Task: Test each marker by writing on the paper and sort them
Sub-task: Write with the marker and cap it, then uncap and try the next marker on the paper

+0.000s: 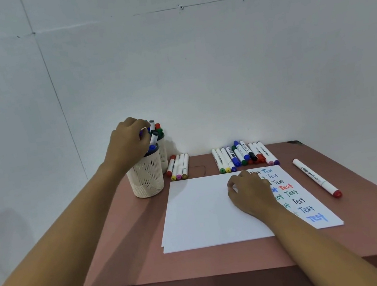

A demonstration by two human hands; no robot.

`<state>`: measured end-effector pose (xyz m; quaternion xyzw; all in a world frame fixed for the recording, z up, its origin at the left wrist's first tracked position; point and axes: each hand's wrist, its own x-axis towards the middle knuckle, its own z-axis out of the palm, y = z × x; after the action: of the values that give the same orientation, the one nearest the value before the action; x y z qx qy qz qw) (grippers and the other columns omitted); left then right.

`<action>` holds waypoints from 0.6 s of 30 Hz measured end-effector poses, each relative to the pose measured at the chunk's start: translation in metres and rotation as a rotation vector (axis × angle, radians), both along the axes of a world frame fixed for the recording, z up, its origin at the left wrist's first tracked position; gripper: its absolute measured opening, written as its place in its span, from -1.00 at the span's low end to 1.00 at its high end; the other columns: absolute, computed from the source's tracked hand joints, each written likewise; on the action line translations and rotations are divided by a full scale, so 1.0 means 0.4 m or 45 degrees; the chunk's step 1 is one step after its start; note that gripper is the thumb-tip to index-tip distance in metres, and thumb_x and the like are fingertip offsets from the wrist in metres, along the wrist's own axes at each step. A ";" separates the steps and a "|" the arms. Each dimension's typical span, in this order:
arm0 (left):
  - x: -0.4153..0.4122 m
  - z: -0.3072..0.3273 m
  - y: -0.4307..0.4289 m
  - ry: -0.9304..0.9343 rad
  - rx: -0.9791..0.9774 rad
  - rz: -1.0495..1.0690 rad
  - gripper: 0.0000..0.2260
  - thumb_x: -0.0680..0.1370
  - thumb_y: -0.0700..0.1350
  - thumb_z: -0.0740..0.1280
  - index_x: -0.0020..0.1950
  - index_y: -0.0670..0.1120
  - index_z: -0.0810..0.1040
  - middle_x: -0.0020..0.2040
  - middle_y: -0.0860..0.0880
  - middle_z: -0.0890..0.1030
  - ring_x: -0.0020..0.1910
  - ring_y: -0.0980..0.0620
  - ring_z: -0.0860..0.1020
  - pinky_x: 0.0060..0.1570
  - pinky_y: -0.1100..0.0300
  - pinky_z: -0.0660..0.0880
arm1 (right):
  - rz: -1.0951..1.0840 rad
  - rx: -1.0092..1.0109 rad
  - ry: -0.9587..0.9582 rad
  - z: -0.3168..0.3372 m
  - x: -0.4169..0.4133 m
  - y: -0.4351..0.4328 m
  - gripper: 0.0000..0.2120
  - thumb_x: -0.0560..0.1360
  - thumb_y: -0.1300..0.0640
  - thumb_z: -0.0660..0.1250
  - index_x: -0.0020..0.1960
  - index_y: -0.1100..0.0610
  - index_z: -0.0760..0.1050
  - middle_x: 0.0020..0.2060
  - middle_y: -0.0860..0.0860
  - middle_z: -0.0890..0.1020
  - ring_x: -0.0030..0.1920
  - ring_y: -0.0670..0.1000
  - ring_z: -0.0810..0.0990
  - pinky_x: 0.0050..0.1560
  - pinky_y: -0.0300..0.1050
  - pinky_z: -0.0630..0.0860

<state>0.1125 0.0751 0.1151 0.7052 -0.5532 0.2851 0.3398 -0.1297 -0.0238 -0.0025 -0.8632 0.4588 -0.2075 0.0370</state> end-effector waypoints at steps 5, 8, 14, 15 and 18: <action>-0.129 -0.082 -0.016 -0.013 -0.025 -0.278 -0.76 0.53 -0.20 0.22 0.13 -0.21 0.59 0.07 -0.18 0.59 0.08 -0.17 0.51 0.05 0.07 0.42 | 0.006 -0.015 -0.002 -0.001 -0.001 0.001 -0.72 0.61 0.03 0.13 0.23 0.04 0.50 0.20 0.03 0.50 0.22 0.08 0.42 0.21 0.02 0.33; -0.181 -0.167 -0.045 0.133 0.406 -0.306 -0.71 0.59 -0.13 0.20 0.30 -0.13 0.49 0.27 -0.13 0.48 0.24 -0.07 0.43 0.18 0.15 0.33 | 0.010 -0.016 -0.014 -0.002 -0.002 0.001 -0.72 0.60 0.04 0.13 0.23 0.05 0.51 0.19 0.04 0.50 0.22 0.09 0.42 0.20 0.03 0.33; -0.202 -0.268 -0.063 0.300 0.977 -0.162 -0.61 0.63 0.04 0.08 0.34 -0.14 0.39 0.41 -0.10 0.33 0.39 -0.10 0.30 0.39 -0.03 0.19 | 0.021 -0.012 -0.017 -0.006 0.001 -0.006 -0.72 0.60 0.03 0.14 0.22 0.05 0.51 0.19 0.04 0.50 0.22 0.09 0.42 0.19 0.02 0.34; -0.205 -0.268 -0.061 0.314 0.986 -0.155 -0.60 0.63 0.05 0.07 0.37 -0.14 0.36 0.46 -0.09 0.28 0.43 -0.09 0.26 0.43 -0.05 0.13 | 0.020 -0.008 -0.006 -0.005 0.002 -0.006 -0.72 0.60 0.03 0.13 0.23 0.05 0.50 0.19 0.04 0.50 0.22 0.09 0.42 0.20 0.02 0.33; -0.206 -0.274 -0.060 0.280 1.018 -0.146 -0.57 0.64 0.07 0.02 0.44 -0.10 0.28 0.51 -0.08 0.19 0.49 -0.02 0.14 0.45 -0.05 -0.01 | 0.031 -0.014 0.089 0.002 0.002 -0.004 -0.72 0.61 0.04 0.11 0.23 0.08 0.47 0.19 0.06 0.48 0.22 0.10 0.42 0.20 0.04 0.37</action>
<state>0.0301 0.0511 0.0056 0.7758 -0.6191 -0.0485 0.1117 -0.1288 -0.0254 -0.0018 -0.8757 0.4480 -0.1792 0.0187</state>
